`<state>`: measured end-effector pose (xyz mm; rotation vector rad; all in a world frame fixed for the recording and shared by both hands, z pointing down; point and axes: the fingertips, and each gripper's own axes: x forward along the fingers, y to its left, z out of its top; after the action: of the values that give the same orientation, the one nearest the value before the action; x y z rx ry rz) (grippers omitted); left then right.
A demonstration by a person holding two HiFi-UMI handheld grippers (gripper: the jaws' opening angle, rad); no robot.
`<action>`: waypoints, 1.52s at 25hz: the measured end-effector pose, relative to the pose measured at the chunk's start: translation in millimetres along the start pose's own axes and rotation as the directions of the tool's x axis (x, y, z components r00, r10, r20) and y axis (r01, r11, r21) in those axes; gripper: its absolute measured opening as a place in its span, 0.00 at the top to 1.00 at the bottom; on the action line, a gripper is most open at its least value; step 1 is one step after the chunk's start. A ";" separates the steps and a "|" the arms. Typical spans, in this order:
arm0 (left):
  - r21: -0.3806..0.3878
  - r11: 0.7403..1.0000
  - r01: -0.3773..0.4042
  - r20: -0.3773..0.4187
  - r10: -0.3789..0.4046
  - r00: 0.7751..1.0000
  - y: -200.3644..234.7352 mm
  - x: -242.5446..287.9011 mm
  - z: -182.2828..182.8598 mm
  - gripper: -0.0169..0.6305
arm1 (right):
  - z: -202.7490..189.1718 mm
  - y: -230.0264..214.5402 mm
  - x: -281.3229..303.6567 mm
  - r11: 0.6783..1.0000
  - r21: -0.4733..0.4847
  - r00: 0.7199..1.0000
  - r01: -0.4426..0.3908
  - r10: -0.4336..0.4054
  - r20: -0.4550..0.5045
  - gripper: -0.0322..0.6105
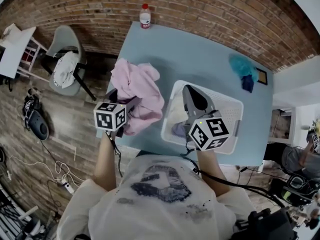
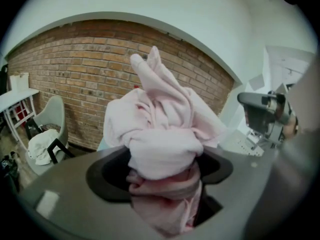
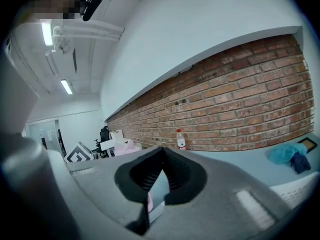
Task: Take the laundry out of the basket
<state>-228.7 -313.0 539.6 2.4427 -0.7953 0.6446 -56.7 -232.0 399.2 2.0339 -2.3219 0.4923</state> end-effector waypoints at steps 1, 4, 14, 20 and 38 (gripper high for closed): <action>-0.001 1.000 -0.003 -0.012 0.003 1.000 3.3 5.9 -4.8 0.38 | -2.7 -2.3 1.8 1.000 0.004 1.000 0.002 -0.002 -0.004 0.95; -0.007 1.000 -0.012 -0.054 0.011 0.999 13.9 22.1 -20.7 0.38 | -11.6 -7.8 6.6 1.000 0.016 1.000 0.010 -0.010 -0.018 0.95; -0.014 1.000 -0.008 -0.147 0.005 0.989 23.4 66.3 -50.5 0.38 | -24.2 -32.3 17.3 0.998 0.046 0.998 0.044 -0.042 -0.054 0.95; -0.030 0.999 -0.011 -0.192 0.005 0.981 27.4 84.3 -69.6 0.38 | -29.2 -41.1 23.8 0.997 0.059 0.996 0.054 -0.050 -0.069 0.95; 0.012 0.998 -0.059 -0.303 0.060 0.951 33.0 113.4 -112.7 0.36 | -38.4 -55.0 21.5 0.994 0.081 0.994 0.071 -0.064 -0.094 0.95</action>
<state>-199.7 -317.7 700.2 2.2519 -0.7428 1.0158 -14.1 -249.1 452.7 2.0707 -2.2091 0.6760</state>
